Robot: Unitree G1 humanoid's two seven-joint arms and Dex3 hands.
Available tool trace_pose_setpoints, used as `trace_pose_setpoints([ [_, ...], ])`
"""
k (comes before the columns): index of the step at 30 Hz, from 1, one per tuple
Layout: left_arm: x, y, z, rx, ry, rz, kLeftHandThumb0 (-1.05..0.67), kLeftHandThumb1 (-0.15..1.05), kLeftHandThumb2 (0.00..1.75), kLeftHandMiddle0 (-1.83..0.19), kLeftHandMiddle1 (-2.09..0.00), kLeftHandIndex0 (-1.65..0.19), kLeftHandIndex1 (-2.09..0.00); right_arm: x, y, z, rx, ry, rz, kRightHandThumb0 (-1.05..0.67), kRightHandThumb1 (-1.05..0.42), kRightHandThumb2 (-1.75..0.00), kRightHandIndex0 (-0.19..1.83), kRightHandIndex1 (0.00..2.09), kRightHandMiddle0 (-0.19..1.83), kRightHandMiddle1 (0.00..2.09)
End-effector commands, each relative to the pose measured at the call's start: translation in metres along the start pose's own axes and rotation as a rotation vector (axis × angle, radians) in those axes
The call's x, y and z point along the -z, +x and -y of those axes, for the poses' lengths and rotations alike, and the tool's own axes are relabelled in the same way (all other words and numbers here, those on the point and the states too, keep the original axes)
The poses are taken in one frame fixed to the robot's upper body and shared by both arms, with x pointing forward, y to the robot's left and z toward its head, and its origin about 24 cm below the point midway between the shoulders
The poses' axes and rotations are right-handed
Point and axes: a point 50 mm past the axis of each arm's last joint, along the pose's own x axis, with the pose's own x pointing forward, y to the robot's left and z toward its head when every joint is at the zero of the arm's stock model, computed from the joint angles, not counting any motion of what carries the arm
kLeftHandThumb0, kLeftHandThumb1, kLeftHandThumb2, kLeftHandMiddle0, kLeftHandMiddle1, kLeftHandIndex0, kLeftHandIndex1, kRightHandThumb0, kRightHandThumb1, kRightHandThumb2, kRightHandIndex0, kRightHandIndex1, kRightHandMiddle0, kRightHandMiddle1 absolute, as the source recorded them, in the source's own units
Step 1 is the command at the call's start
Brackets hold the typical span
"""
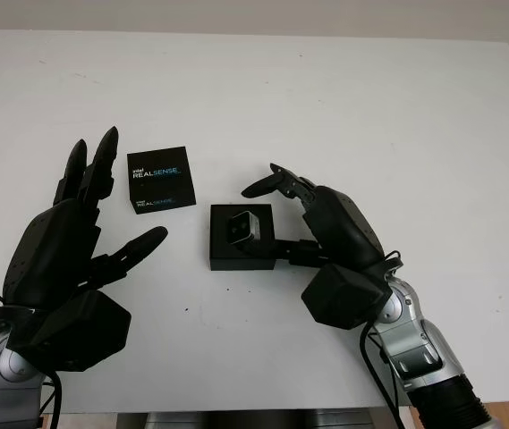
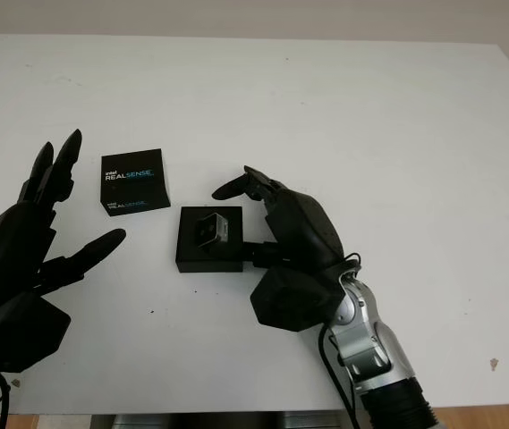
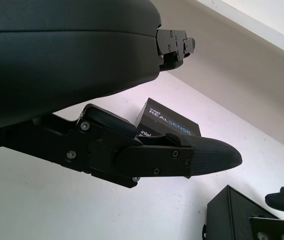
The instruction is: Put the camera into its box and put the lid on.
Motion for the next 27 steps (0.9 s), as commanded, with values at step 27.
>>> trace_pose_setpoints([
  [27,-0.0019,-0.0003,-0.0072,-0.094,-0.115,0.023,-0.82,1.05,0.45,0.19,0.00,0.12,-0.05,0.0035,-0.0062,-0.0056,-0.007,-0.078,0.065,-0.42,-0.95,-0.06,0.44,0.19,0.47,1.35],
])
